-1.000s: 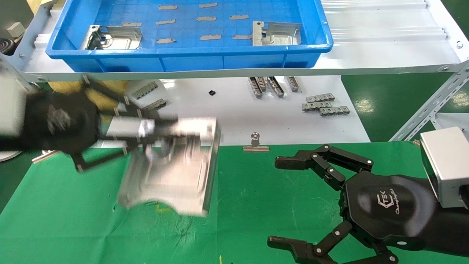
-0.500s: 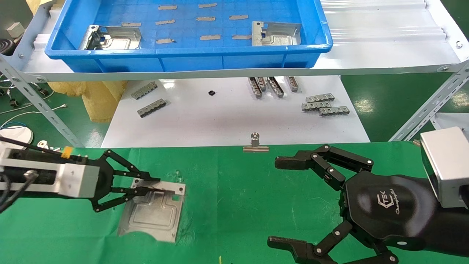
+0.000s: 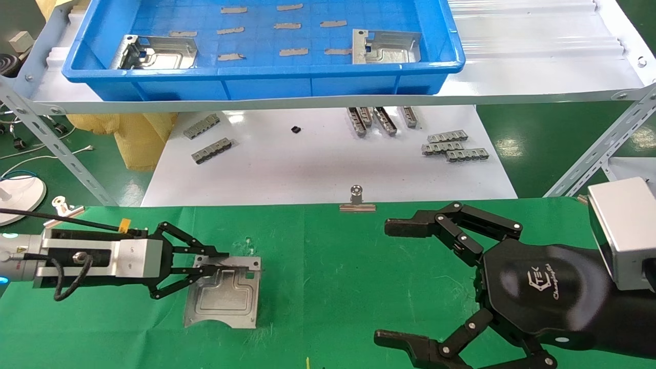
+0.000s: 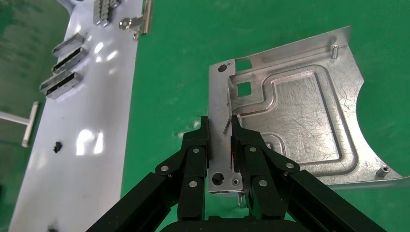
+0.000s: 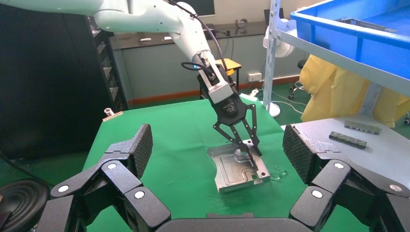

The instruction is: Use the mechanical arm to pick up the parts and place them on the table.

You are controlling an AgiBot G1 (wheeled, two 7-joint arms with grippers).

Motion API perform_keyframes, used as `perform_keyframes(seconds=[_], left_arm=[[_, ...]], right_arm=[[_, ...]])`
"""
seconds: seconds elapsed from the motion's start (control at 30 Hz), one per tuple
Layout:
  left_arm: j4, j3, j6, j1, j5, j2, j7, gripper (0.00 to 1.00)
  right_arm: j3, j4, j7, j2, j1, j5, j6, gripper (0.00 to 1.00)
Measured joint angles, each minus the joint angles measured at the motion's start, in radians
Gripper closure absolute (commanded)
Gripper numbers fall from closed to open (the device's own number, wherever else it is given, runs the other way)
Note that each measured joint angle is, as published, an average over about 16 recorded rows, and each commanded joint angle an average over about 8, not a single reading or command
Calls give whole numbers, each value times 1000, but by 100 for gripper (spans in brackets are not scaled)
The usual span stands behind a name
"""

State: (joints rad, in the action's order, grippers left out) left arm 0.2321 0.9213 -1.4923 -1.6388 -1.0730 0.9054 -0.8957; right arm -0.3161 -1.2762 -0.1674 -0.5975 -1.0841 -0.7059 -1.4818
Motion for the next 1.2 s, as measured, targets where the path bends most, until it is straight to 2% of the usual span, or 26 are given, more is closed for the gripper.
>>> perform_keyframes(seconds=[0.03,0.23,0.4,0.9,1.2], left_arm=[[-13,0,3,0,0,5,-10,0],[-77,-3,1,-7,2,30,-44,0],[-115,-10,-28,-15,16,38,-34,0],[-178,-57,-102,7,111,6,179,0],[-161,-76,-103,27,131,-6,224,0]], right_arm=[[0,0,0,0,0,0,0,0],[0,0,0,0,0,0,0,0],[0,0,0,0,0,0,0,0],[-1,0,0,0,0,1,0,0],[-1,0,1,1,0,1,0,0]])
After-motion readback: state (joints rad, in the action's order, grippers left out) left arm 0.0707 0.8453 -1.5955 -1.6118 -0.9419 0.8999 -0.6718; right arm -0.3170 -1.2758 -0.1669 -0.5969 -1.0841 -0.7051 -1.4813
